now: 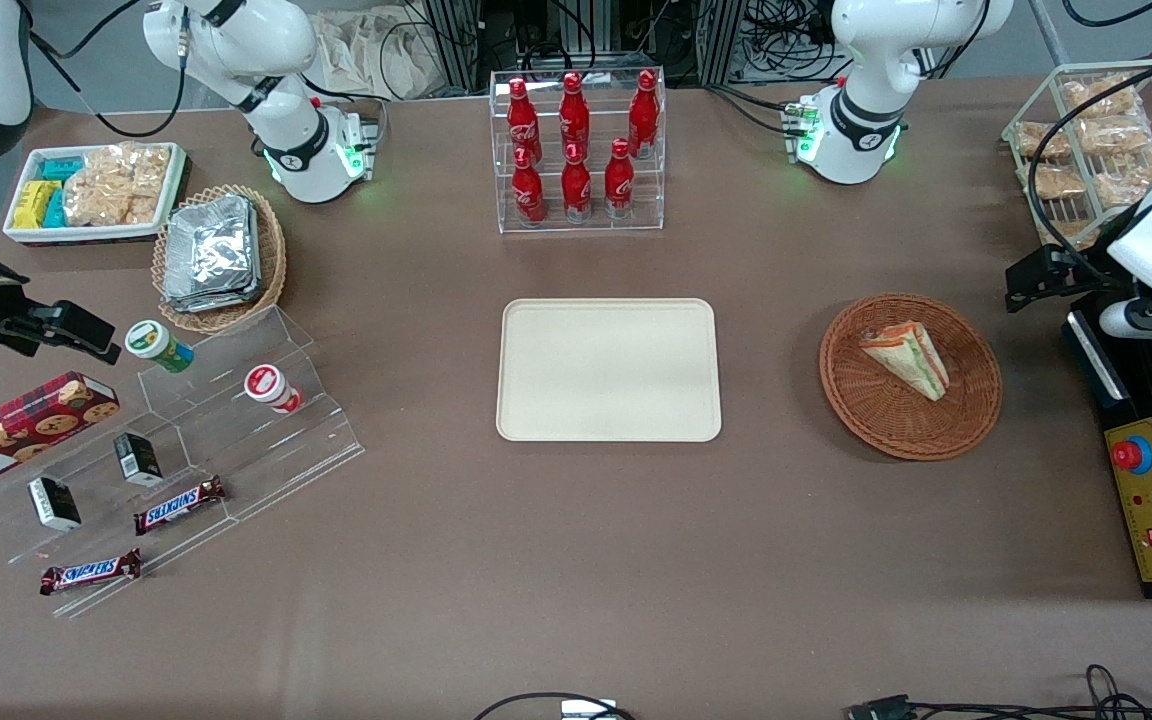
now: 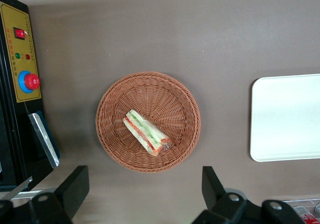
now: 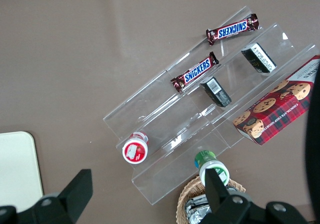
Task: Place sandwich from basket to tray
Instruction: 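Move the left gripper over the sandwich in the wicker basket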
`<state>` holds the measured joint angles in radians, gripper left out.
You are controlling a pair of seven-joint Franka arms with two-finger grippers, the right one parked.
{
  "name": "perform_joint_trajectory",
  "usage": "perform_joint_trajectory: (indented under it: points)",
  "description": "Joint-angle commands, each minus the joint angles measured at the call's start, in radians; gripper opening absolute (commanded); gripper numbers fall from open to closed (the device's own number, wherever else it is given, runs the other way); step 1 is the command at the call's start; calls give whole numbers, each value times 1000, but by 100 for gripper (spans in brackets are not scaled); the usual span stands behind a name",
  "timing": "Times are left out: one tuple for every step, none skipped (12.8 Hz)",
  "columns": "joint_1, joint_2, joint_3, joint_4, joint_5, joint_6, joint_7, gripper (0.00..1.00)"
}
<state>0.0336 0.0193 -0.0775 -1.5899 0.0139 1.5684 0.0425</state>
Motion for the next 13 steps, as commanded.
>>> perform_joint_trajectory:
  points:
    - [3, -2, -1, 22, 5, -25, 10, 100]
    - [3, 5, -1, 42, 6, -25, 11, 100]
    - [5, 17, -1, 54, 2, -30, 8, 100]
    - [5, 19, -1, 60, 1, -31, 2, 100]
    - [5, 21, -1, 57, 3, -31, -7, 100]
    - [5, 27, 1, 48, 5, -34, -73, 100]
    - [6, 22, 1, 24, 1, -31, -140, 100]
    - [6, 16, 1, -8, 6, -16, -145, 100]
    - [8, 8, 2, -36, 6, -2, -147, 100]
    - [8, -4, 14, -70, 6, 13, -151, 100]
    - [6, -19, 39, -111, 2, 40, -157, 100]
    - [6, -44, 47, -167, -2, 79, -161, 100]
    - [6, -73, 62, -238, -3, 128, -171, 100]
